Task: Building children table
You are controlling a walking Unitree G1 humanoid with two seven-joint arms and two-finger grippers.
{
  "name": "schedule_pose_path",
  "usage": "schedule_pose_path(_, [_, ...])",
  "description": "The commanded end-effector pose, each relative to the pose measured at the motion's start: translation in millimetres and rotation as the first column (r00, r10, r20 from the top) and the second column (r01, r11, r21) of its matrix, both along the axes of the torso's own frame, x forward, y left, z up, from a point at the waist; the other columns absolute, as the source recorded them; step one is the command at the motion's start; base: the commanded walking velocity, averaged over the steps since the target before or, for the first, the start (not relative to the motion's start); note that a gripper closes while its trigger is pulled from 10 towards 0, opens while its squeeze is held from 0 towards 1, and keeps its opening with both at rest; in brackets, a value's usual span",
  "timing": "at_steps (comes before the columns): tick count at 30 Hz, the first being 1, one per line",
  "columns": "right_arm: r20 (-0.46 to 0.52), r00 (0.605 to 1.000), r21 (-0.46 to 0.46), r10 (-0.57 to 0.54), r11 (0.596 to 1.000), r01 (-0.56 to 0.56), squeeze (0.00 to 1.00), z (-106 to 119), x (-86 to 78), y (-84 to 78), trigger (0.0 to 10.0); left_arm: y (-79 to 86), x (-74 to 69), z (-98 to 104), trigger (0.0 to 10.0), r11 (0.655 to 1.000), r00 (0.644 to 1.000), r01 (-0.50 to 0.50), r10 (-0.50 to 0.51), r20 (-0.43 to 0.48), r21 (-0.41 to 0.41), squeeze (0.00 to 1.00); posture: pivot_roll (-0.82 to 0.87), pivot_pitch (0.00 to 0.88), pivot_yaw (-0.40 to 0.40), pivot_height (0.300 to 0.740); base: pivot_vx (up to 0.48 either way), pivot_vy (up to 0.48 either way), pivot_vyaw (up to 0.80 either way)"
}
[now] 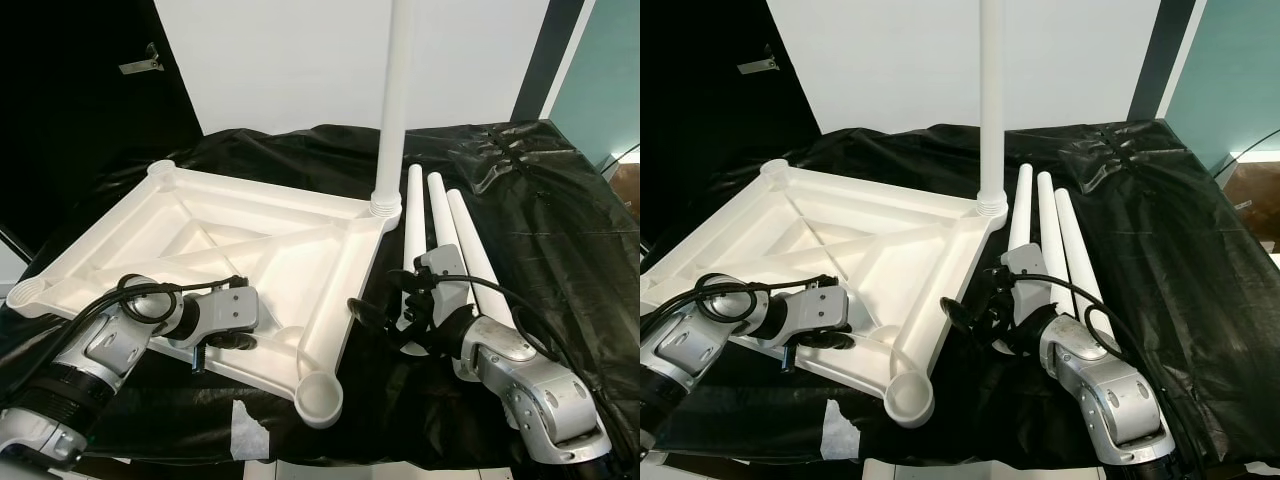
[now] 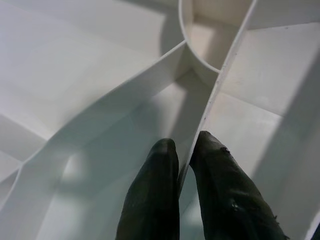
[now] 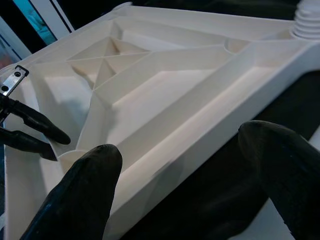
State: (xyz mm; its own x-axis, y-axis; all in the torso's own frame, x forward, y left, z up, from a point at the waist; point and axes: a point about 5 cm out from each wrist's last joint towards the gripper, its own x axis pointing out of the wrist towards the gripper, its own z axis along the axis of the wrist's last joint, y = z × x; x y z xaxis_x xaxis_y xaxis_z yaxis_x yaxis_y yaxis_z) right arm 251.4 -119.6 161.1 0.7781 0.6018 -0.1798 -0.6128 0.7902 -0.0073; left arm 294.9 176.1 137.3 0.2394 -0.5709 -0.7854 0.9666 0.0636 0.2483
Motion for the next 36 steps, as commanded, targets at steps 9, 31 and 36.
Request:
schedule_pose_path(9, [-0.004, 1.000, 0.003, -0.012, 1.000, 0.012, 0.00, 0, 3.0, -0.1, 10.0, 16.8, 24.7, 3, 0.0, 0.909, 0.886, -0.410, 0.415, 0.208, -0.070, 0.00, -0.05, 0.038, 0.068, 0.740, 0.000, 0.000, 0.00])
schedule_pose_path(31, [-0.006, 0.999, -0.013, -0.038, 0.999, 0.037, 0.00, -6, 7.4, -2.9, 10.0, 1.9, 15.8, 14, 10.0, 0.854, 0.826, -0.498, 0.519, 0.219, -0.147, 1.00, -0.03, 0.037, 0.065, 0.740, 0.000, 0.000, 0.00])
schedule_pose_path(36, [0.000, 0.998, -0.011, -0.064, 0.998, 0.064, 0.00, -6, 9.1, -5.2, 10.0, -1.8, 14.5, 33, 10.0, 0.850, 0.841, -0.471, 0.514, 0.170, -0.237, 0.00, -0.03, 0.035, 0.065, 0.740, 0.000, 0.000, 0.00])
